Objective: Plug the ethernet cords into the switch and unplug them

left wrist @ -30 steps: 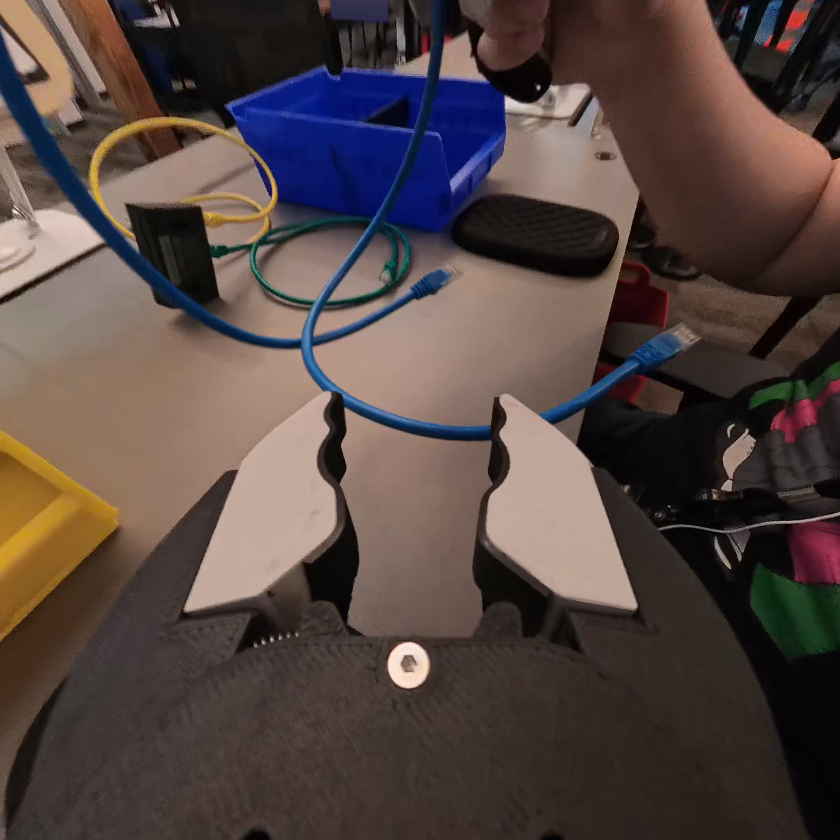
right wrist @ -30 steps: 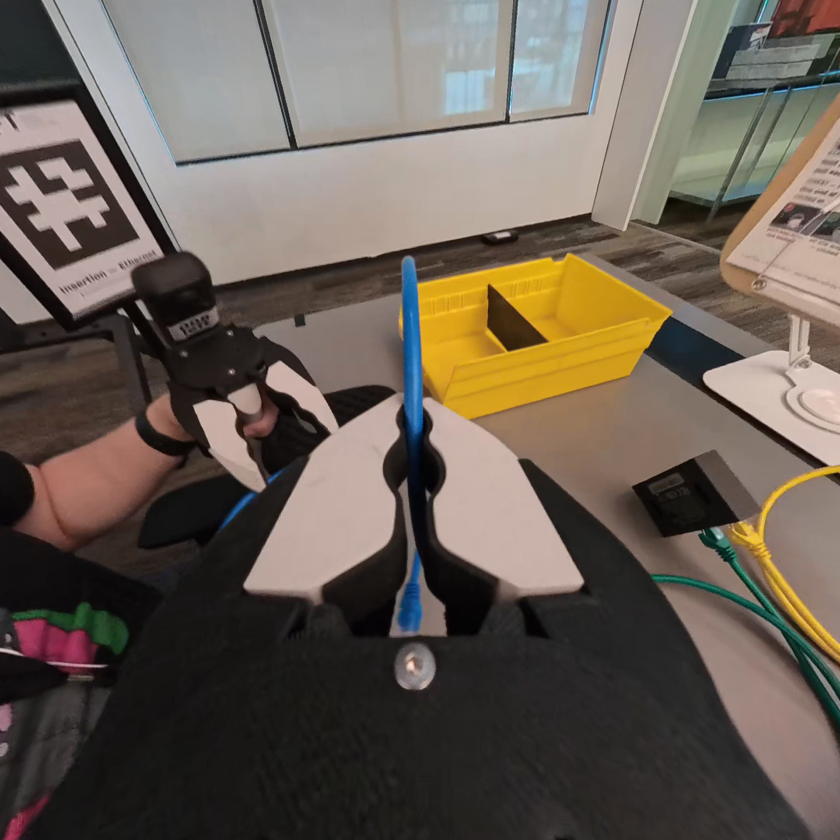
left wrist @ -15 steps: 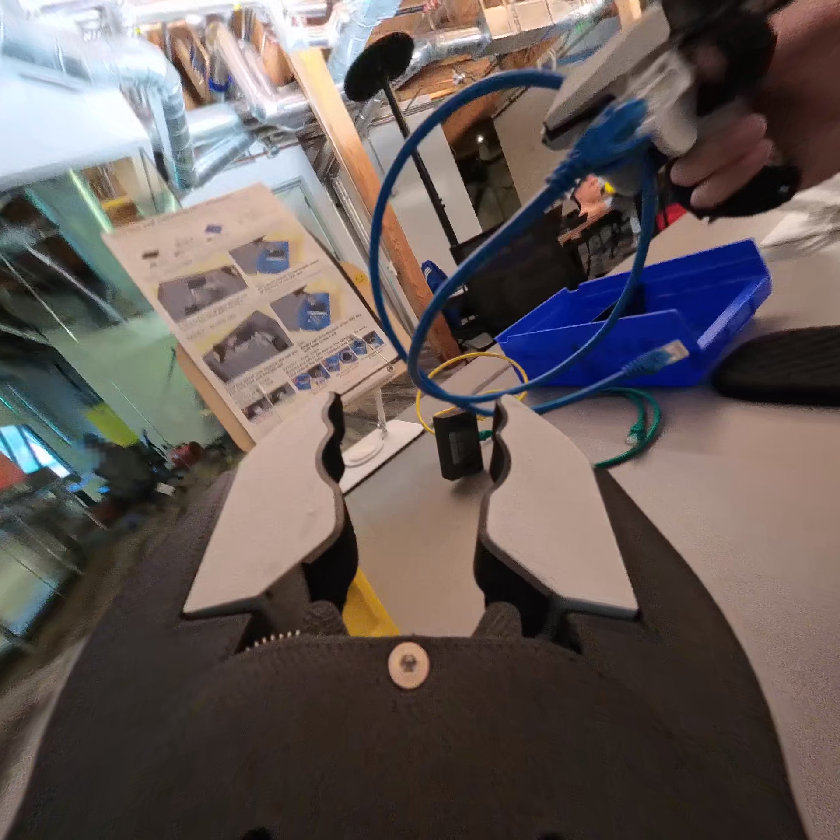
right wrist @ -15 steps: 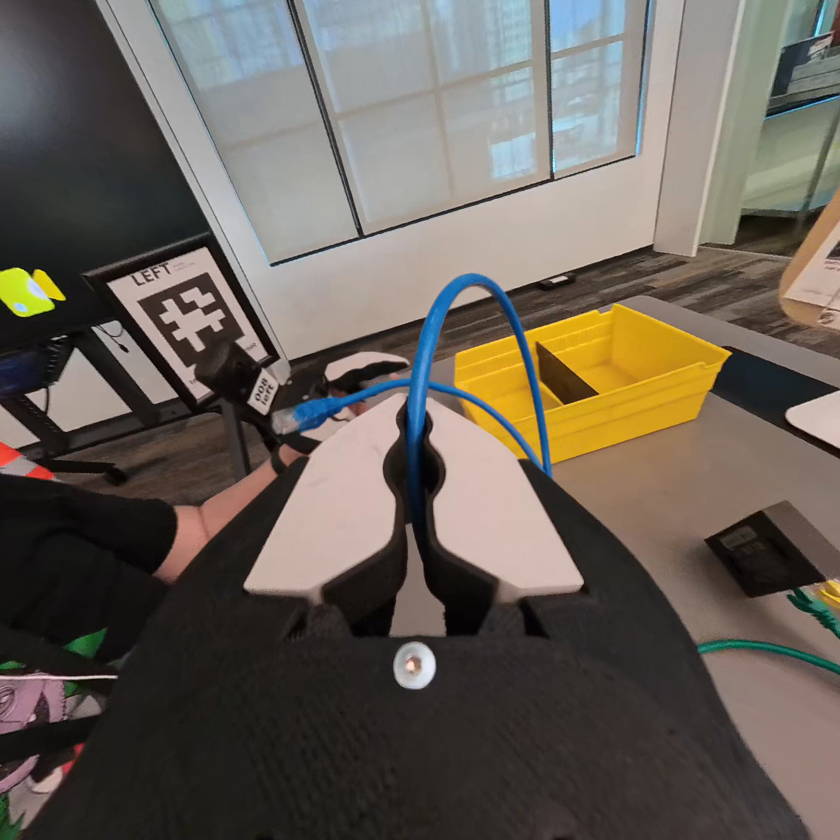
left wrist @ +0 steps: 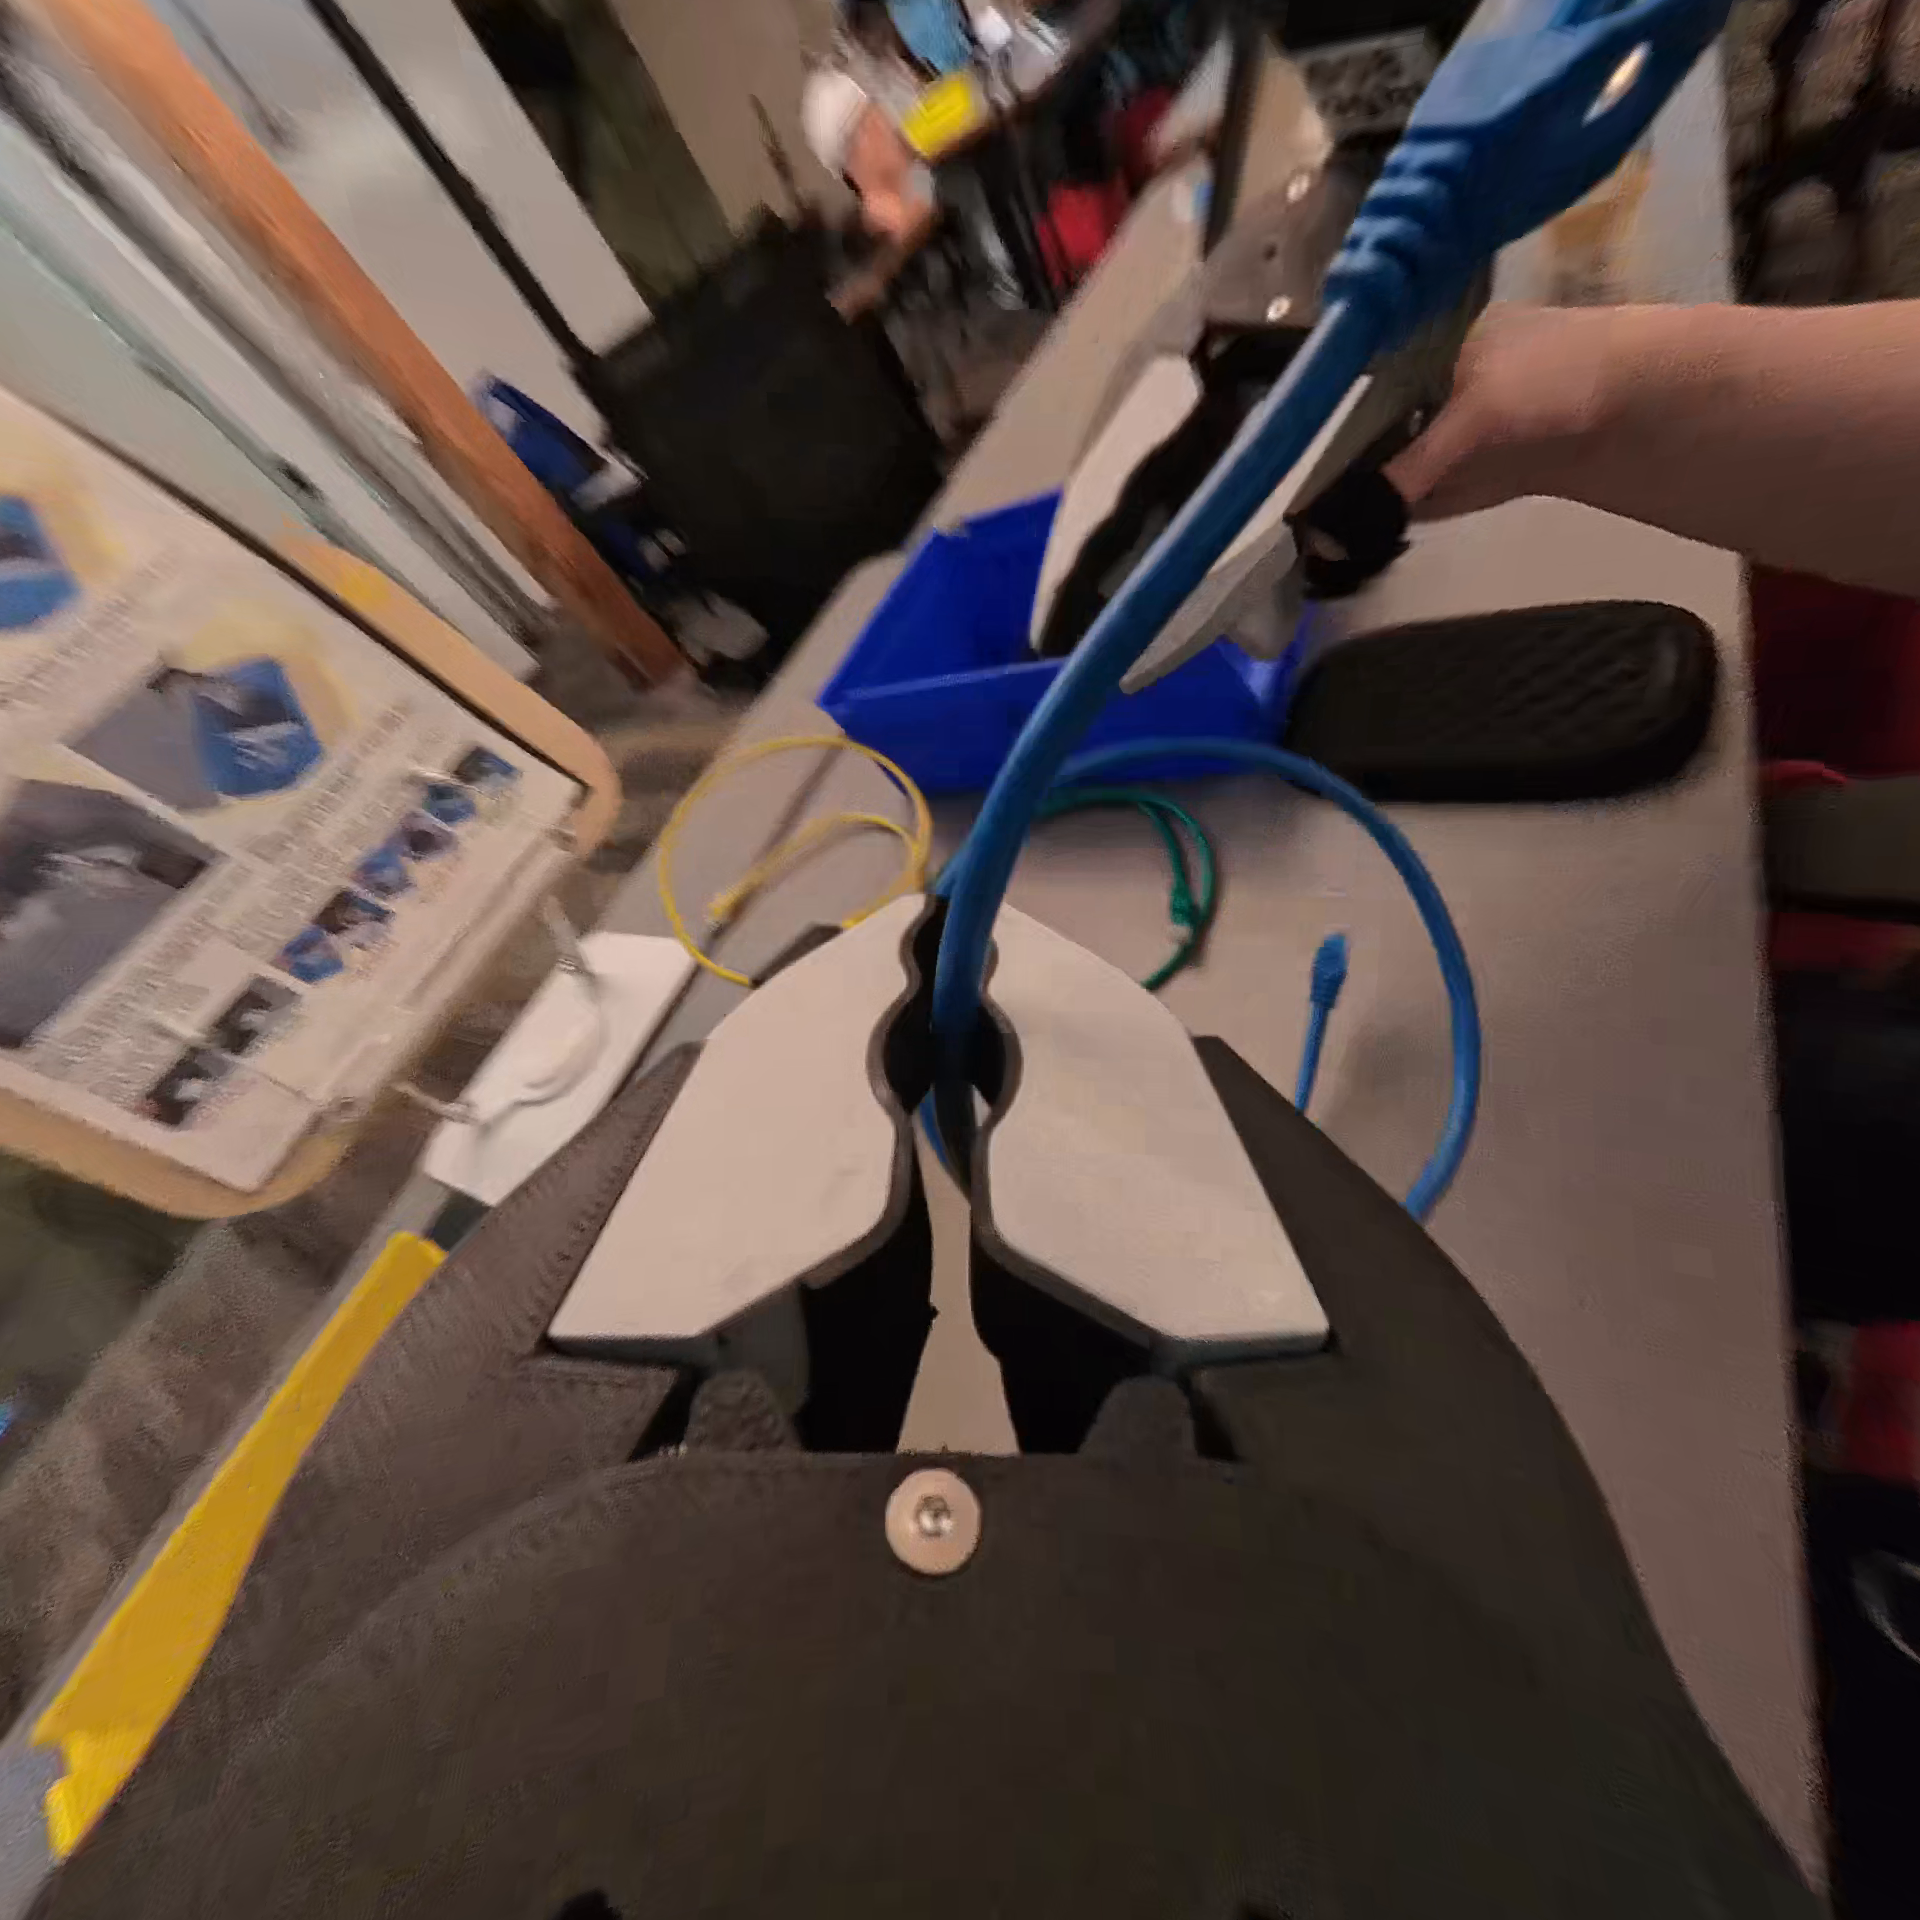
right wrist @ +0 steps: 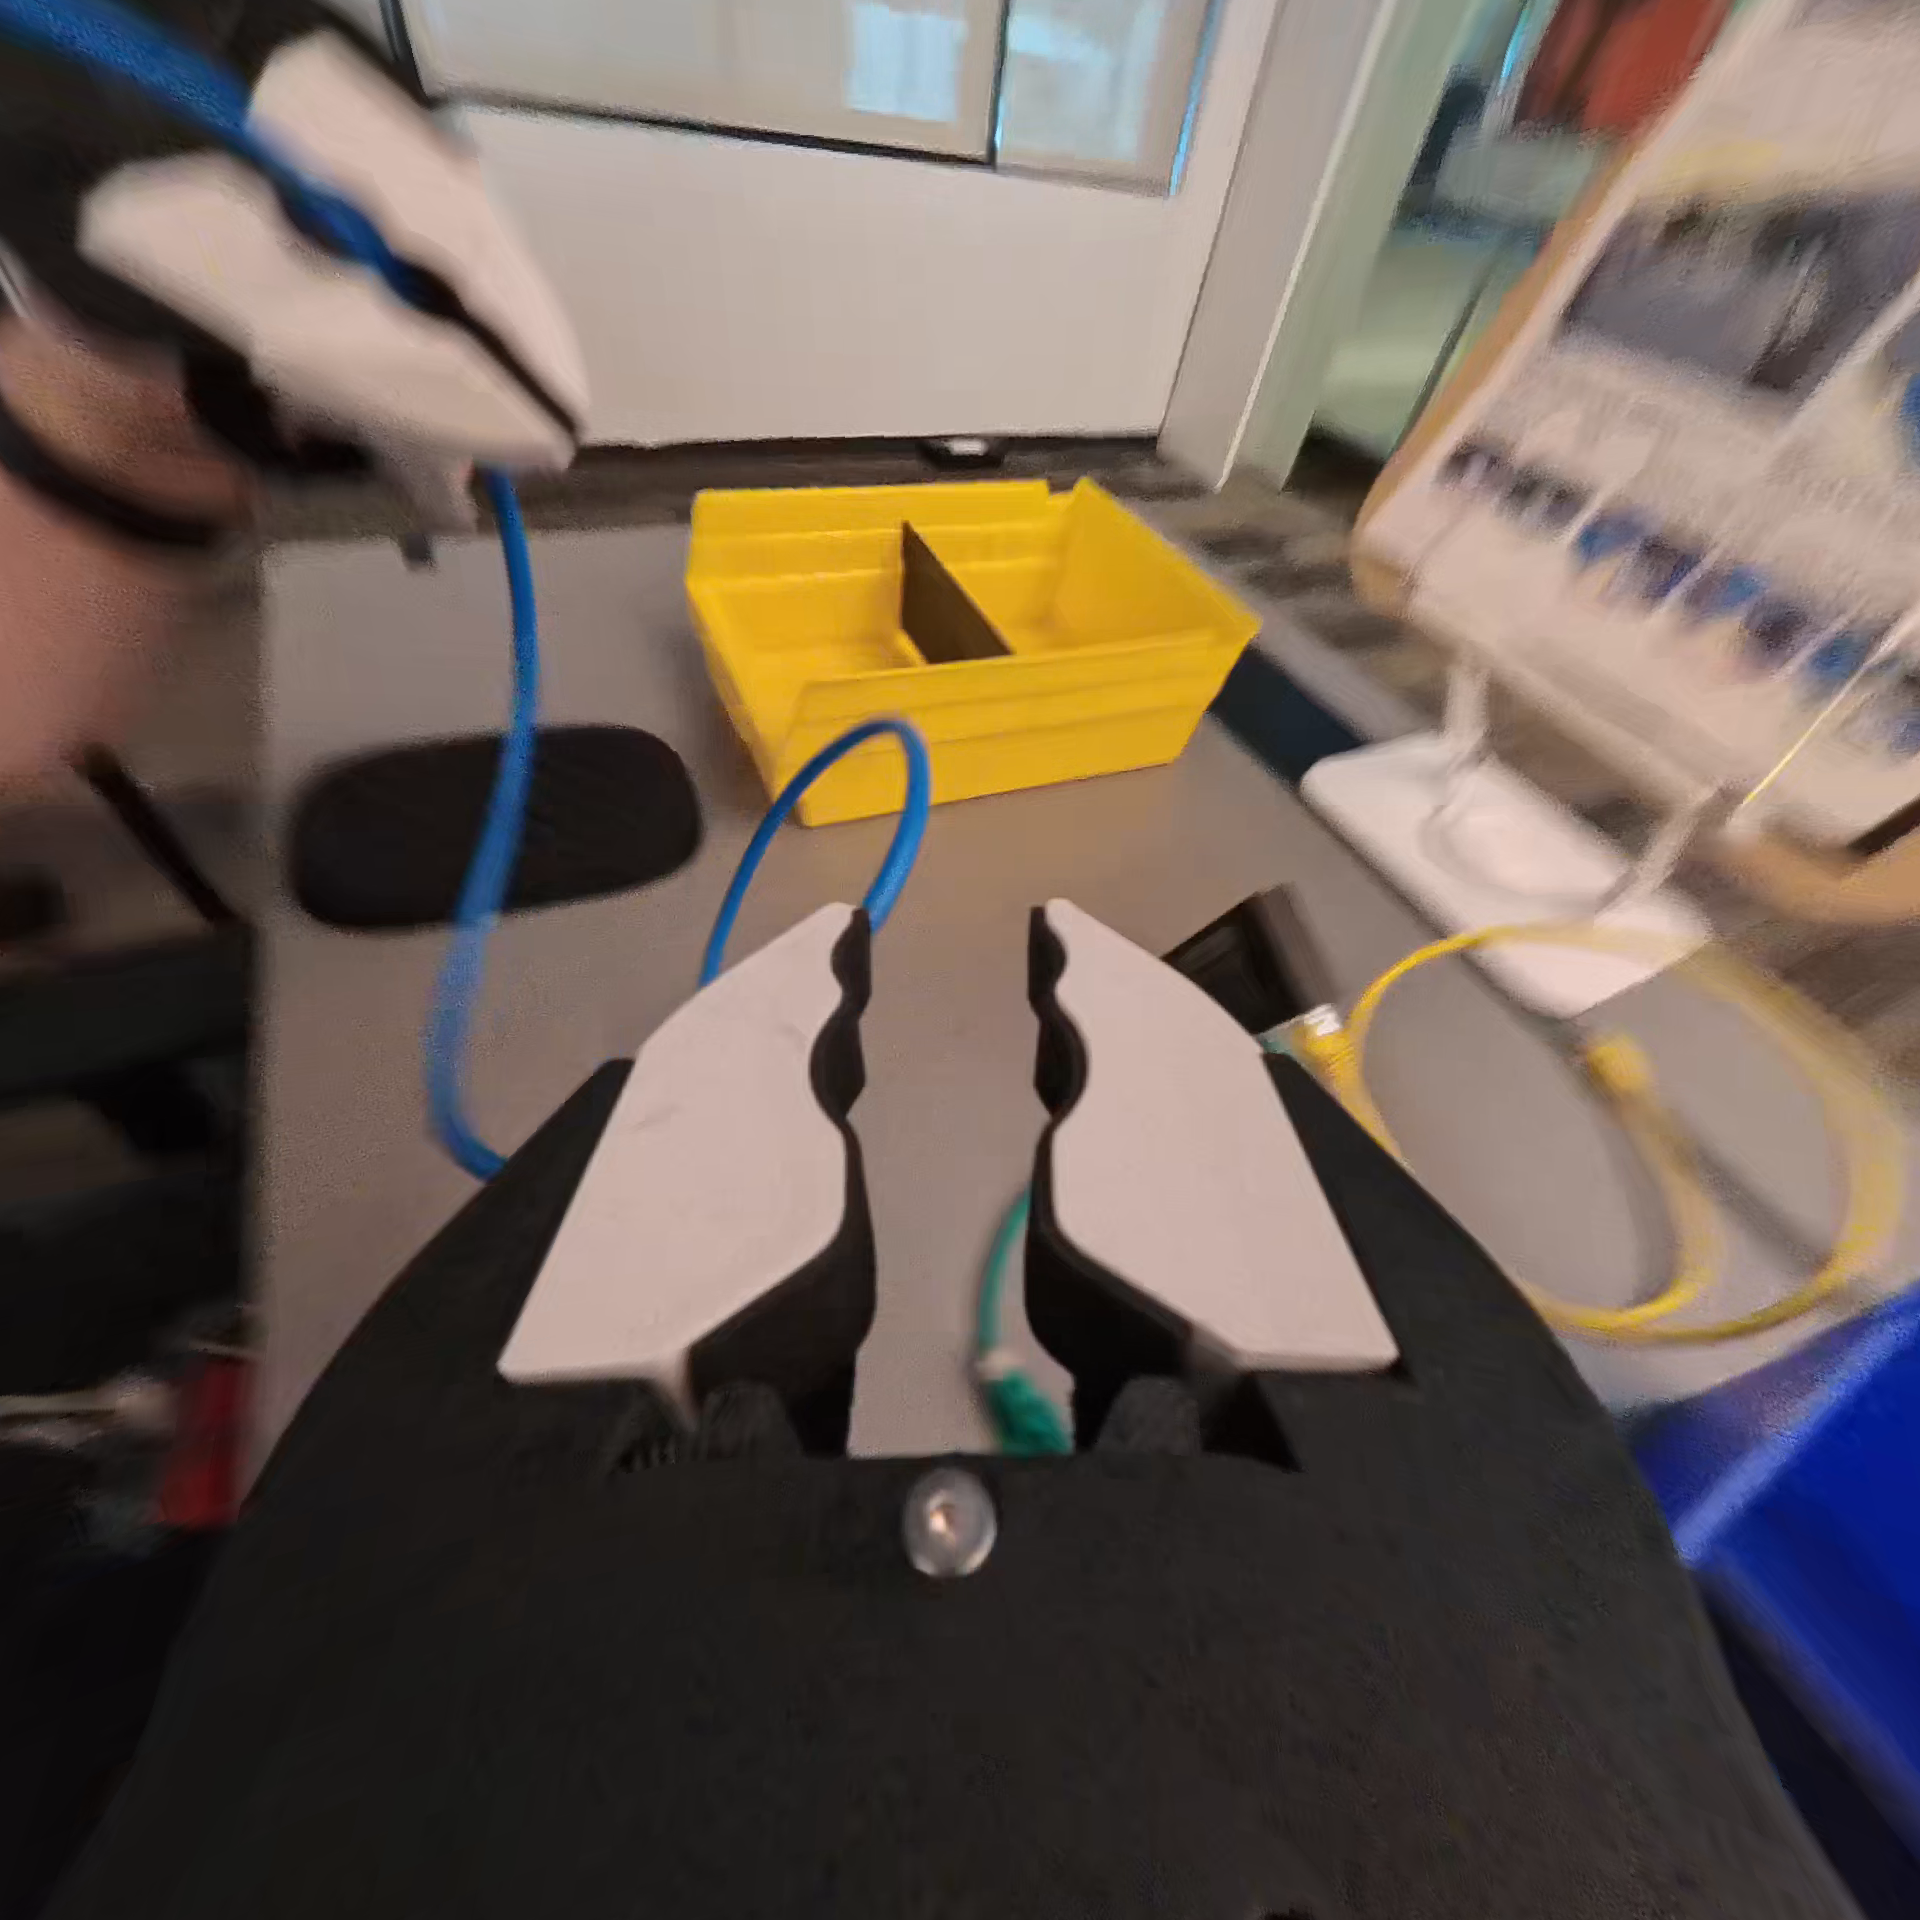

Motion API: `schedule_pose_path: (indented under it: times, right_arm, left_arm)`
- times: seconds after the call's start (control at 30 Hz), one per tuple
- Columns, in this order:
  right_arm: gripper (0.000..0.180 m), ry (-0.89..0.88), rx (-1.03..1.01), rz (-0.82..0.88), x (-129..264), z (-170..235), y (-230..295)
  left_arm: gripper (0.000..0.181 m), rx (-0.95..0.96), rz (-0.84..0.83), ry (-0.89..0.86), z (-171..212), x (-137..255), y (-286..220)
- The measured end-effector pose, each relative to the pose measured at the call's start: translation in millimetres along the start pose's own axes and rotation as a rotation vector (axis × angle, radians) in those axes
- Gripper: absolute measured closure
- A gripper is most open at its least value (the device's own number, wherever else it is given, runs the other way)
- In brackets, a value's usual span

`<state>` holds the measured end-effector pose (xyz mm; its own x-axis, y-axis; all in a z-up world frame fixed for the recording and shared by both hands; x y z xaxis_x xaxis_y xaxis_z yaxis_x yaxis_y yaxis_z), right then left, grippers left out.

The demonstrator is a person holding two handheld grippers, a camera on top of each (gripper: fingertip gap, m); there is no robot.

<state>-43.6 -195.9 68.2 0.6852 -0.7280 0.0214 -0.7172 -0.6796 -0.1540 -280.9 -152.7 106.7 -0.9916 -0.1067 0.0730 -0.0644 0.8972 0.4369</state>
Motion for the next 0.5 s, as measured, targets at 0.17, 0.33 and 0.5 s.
schedule_pose_path:
  times: [0.17, 0.33, 0.5]
  right_arm:
    - [0.137, -0.149, 0.516, -0.108, 1, -14, 29]
    - [0.154, -0.2, 0.187, -0.458, 5, -30, 35]
    - [0.141, -0.144, -0.535, -0.819, -1, -51, 37]
  left_arm:
    - [0.18, 0.109, 0.286, 0.043, -21, -27, 19]
    - [0.18, -0.097, 0.467, 0.087, -31, -43, 20]
    - [0.181, -0.214, 0.663, 0.164, -38, -57, 19]
Point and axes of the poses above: each gripper's, where its closed fingertips meet, x back along the fingers, z out of its underside, y = z × x across the jaws, the point moved 8 cm from there along x, back along the fingers, and after that the axes turned 14 degrees about -y, right-handed, at the moved point
